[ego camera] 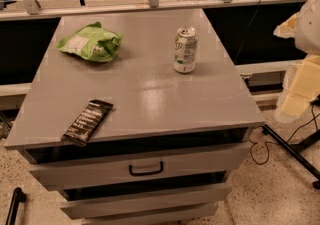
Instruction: Pick green rice chip bag
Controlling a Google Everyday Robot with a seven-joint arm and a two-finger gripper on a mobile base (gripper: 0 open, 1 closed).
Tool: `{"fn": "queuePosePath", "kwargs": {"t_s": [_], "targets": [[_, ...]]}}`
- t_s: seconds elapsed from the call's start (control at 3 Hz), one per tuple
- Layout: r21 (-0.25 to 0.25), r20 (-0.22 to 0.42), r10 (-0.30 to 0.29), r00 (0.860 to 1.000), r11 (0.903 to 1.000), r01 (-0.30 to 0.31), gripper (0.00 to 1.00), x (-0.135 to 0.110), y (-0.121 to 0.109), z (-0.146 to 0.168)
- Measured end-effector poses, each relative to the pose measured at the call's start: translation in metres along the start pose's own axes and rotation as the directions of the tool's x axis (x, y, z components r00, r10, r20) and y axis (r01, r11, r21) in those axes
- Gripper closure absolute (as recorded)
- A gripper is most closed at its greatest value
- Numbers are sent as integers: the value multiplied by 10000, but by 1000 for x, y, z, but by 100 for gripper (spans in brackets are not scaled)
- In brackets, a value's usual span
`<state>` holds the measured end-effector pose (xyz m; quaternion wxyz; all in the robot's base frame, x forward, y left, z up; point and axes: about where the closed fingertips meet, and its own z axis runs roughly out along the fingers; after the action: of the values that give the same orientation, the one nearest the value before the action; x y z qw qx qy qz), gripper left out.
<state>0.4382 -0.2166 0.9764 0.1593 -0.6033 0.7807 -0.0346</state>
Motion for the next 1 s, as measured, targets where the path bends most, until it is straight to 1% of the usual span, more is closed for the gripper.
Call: {"fn": "queuePosePath", "kwargs": {"t_s": [0.33, 0.67, 1.0], "targets": [[2, 1, 0, 10000, 10000, 0, 0, 0, 0, 0], [100, 404, -77, 9992, 9999, 73, 0, -8, -5, 6], [442, 1540, -717, 9855, 9969, 657, 0, -46, -33, 21]]}}
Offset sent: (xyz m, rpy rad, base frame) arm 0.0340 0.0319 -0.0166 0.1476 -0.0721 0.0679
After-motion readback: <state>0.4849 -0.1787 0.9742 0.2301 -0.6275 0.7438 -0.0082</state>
